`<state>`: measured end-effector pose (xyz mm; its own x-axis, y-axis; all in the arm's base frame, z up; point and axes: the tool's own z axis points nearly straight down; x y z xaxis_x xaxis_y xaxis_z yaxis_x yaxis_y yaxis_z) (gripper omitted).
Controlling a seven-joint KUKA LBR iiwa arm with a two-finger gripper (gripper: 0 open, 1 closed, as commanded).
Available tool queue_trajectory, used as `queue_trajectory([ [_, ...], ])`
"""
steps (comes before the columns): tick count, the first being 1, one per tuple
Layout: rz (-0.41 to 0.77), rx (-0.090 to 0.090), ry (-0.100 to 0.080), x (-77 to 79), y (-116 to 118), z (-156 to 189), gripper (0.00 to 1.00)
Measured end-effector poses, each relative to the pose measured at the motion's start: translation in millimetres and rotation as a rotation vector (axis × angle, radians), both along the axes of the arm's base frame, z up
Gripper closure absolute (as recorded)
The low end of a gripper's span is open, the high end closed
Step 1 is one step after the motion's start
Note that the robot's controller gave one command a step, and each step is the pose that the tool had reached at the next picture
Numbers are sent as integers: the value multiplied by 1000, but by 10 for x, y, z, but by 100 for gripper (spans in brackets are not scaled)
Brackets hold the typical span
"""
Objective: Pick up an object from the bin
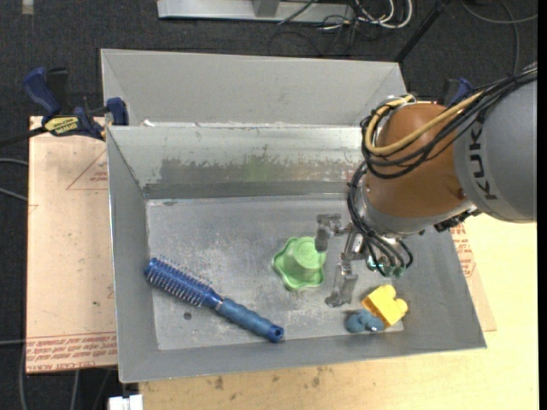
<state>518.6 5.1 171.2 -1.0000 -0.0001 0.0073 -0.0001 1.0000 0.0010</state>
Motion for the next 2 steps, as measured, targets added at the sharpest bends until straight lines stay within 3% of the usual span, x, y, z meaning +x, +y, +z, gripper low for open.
queue_trajectory([
  [1, 36, -1, -7, 233, -1249, -909, 0],
  [2, 249, 0, -17, -282, -993, -990, 0],
])
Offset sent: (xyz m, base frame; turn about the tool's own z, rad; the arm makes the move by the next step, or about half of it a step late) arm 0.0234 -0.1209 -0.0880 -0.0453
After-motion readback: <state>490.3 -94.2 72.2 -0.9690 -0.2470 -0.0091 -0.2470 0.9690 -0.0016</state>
